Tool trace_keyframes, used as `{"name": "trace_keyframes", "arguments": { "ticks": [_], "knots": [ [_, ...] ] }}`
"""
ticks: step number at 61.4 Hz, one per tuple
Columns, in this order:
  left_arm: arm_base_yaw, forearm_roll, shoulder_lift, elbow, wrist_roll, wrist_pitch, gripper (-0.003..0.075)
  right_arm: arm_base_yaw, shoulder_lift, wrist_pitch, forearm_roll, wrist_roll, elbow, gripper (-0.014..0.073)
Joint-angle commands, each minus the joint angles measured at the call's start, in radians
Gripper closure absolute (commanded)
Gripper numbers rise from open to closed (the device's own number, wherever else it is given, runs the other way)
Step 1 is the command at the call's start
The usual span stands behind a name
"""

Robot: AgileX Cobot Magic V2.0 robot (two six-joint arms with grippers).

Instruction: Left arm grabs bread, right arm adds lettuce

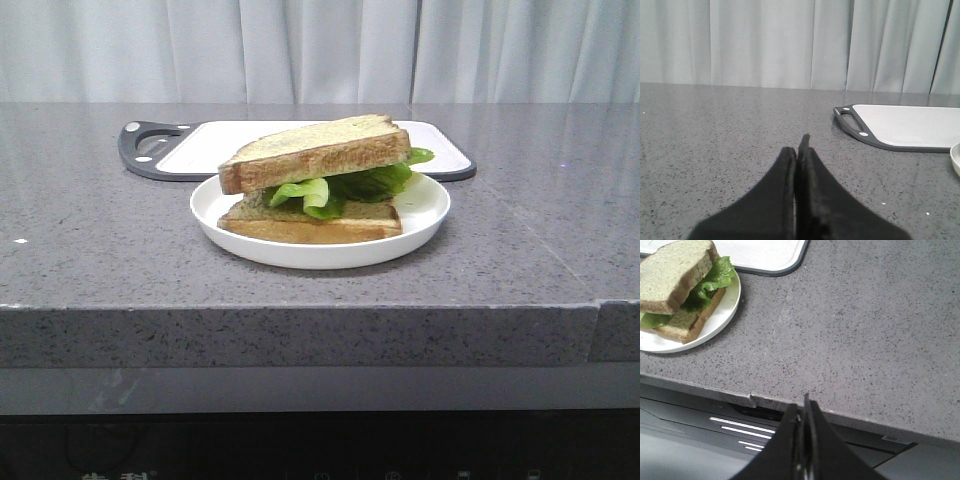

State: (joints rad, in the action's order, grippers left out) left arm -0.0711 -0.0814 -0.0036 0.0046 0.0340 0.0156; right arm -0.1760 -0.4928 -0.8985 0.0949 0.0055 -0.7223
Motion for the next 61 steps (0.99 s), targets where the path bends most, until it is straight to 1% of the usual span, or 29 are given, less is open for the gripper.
{"name": "trace_keyframes", "arguments": {
  "ticks": [1,9,18,23,30,34,44,55,57,61],
  "knots": [
    [0.000,-0.005,-0.020,0.006,-0.005,-0.083,0.0741,0.003,-0.005,0.066,-0.009,-0.005,-0.025,0.0711],
    [0.000,-0.005,-0.020,0.006,-0.005,-0.083,0.0741,0.016,0.055,0.093,-0.019,-0.005,0.010,0.0711],
    [0.000,-0.005,-0.019,0.006,-0.005,-0.083,0.0741,0.076,0.171,0.269,-0.019,-0.005,0.174,0.0711],
    [0.000,-0.005,-0.019,0.006,-0.005,-0.083,0.0741,0.099,0.240,0.403,-0.017,-0.005,0.283,0.0711],
    [0.000,-0.005,-0.019,0.006,-0.005,-0.083,0.0741,0.122,0.349,0.560,-0.002,-0.005,0.432,0.0711],
    [0.000,-0.005,-0.019,0.006,-0.005,-0.083,0.0741,0.129,0.408,0.618,-0.001,-0.005,0.501,0.0711],
    [0.000,-0.005,-0.019,0.006,-0.005,-0.083,0.0741,0.134,0.517,0.726,-0.001,-0.005,0.638,0.0711],
    [0.000,-0.005,-0.019,0.006,-0.005,-0.083,0.0741,0.134,0.524,0.837,-0.001,-0.005,0.731,0.0711],
    [0.000,-0.005,-0.019,0.006,-0.005,-0.083,0.0741,0.134,0.524,0.848,-0.001,-0.005,0.744,0.0711],
    [0.000,-0.005,-0.019,0.006,-0.005,-0.083,0.0741,0.134,0.524,0.810,-0.001,-0.005,0.746,0.0711]
  ]
}}
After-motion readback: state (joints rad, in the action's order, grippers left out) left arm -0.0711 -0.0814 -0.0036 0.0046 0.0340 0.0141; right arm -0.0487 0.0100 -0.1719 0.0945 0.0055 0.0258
